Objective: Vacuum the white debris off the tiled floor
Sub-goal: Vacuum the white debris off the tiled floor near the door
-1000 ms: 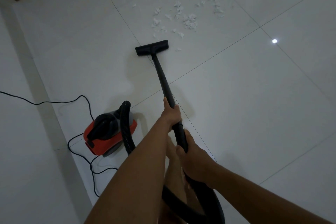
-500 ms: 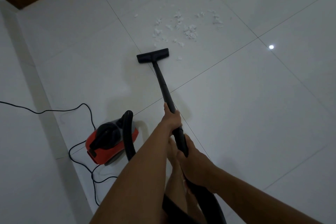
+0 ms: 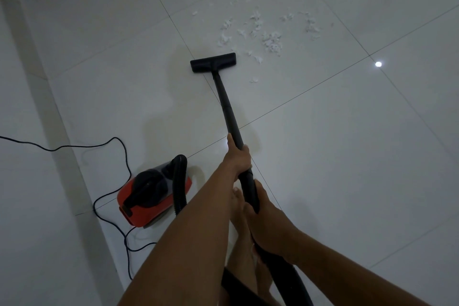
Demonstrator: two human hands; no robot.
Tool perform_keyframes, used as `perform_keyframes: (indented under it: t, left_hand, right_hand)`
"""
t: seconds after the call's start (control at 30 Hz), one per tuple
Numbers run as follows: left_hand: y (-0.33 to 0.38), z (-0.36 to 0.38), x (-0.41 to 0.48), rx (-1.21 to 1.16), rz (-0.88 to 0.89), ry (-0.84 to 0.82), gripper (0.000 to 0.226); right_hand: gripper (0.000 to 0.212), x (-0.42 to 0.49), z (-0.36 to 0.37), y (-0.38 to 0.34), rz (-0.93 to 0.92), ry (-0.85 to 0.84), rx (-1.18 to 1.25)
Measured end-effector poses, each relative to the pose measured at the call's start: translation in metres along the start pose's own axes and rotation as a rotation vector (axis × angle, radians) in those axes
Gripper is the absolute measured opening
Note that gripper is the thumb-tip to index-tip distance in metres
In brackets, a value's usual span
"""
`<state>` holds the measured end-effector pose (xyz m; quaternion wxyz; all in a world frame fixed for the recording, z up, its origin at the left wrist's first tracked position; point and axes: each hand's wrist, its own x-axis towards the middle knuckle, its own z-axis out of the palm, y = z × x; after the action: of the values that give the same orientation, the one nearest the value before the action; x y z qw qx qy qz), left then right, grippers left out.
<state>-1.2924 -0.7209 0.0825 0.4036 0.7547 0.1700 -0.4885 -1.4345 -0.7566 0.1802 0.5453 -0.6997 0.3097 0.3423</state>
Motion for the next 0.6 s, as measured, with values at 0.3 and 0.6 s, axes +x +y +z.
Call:
perform_keyframes:
  t: [0.3,0.6]
  left_hand:
    - [0.038,-0.021,0.037,-0.002,0.006,0.020,0.071]
    - [0.083,-0.042,0.066,0.022,0.006,0.039,0.070]
  right_hand:
    - [0.064,0.039,-0.017,-0.034,0.042,-0.002,-0.007]
    - [0.064,0.069,-0.045,-0.078,0.038,-0.020,0.026]
